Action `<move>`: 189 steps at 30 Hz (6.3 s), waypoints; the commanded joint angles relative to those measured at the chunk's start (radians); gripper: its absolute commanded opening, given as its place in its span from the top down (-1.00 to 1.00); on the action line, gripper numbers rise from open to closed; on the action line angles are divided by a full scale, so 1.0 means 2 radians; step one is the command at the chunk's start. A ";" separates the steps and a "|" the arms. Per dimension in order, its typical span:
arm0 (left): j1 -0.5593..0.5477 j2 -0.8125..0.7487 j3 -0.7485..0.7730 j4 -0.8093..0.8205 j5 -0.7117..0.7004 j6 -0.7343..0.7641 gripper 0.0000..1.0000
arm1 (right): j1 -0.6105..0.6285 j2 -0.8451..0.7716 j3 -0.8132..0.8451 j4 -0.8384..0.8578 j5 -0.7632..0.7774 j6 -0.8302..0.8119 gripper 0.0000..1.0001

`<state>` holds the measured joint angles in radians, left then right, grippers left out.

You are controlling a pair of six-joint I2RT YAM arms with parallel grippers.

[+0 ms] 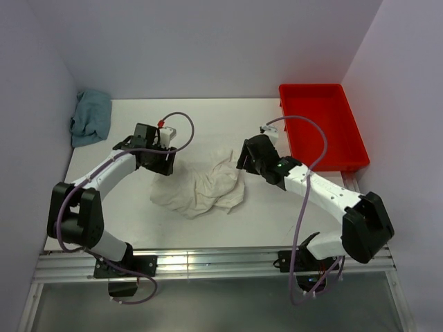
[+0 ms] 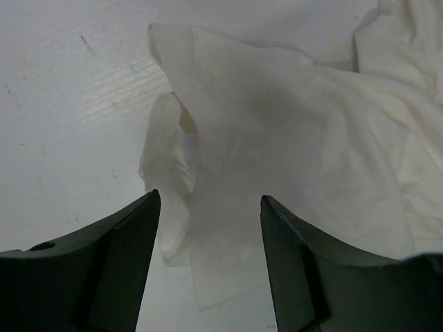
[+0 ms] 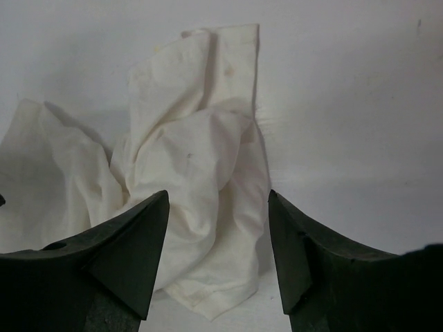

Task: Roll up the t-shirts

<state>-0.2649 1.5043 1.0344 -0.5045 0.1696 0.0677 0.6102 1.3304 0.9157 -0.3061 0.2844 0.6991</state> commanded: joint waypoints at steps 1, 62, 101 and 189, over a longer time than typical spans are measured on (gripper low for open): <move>-0.001 0.023 0.019 0.034 -0.025 0.005 -0.29 | 0.008 0.036 0.038 0.018 -0.012 0.017 -0.30; 0.033 -0.030 0.140 -0.006 -0.072 -0.013 0.99 | -0.022 0.106 0.228 -0.070 -0.039 0.016 1.00; 0.161 0.020 0.170 -0.076 -0.023 0.072 0.99 | -0.025 0.206 0.393 -0.174 -0.045 -0.137 1.00; 0.211 -0.066 0.043 -0.087 0.084 0.109 0.99 | 0.177 0.018 0.071 -0.163 0.251 0.220 1.00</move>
<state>0.1539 1.4891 1.0431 -0.6334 0.3447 0.2970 0.9764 1.5246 1.0779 -0.5228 0.6529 1.1530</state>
